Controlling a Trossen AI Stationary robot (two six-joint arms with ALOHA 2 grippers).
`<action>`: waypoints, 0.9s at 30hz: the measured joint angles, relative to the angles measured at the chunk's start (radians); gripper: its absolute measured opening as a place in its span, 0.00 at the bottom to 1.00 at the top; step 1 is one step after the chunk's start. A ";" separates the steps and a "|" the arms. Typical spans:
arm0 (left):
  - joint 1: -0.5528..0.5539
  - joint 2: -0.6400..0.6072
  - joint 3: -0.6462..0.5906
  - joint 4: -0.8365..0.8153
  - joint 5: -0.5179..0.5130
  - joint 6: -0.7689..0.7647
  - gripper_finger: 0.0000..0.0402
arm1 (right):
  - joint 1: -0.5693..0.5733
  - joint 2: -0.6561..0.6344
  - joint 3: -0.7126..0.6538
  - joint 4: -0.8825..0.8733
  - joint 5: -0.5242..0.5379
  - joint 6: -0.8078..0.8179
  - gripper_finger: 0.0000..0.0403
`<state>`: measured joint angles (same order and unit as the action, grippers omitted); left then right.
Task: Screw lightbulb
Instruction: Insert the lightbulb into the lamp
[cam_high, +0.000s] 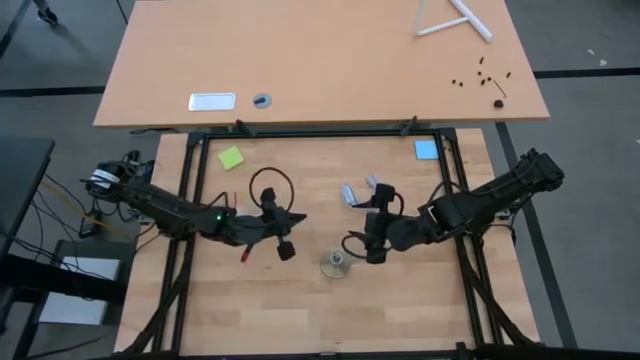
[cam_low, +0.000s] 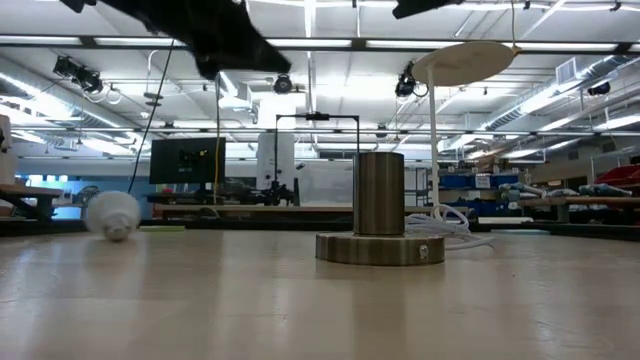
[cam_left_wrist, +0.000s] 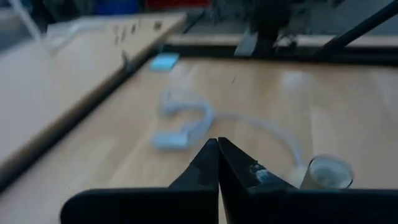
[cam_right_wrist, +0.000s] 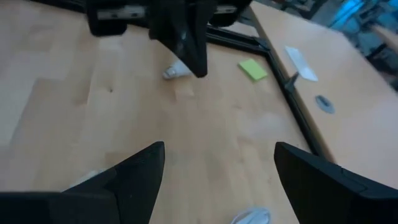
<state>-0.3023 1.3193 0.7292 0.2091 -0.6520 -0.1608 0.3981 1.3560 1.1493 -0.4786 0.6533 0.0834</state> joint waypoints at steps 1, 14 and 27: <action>0.006 0.000 0.000 -0.034 -0.001 -0.038 0.01 | -0.003 0.000 -0.001 -0.002 -0.002 0.018 0.77; 0.037 0.000 0.000 -0.328 -0.009 -0.320 0.01 | -0.009 0.000 -0.001 -0.005 -0.026 0.138 0.77; 0.033 0.000 0.000 -0.452 0.057 -0.605 0.01 | -0.053 0.000 -0.048 0.041 -0.030 0.169 0.77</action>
<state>-0.2693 1.3193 0.7292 -0.2429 -0.5950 -0.7659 0.3451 1.3560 1.1009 -0.4373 0.6235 0.2525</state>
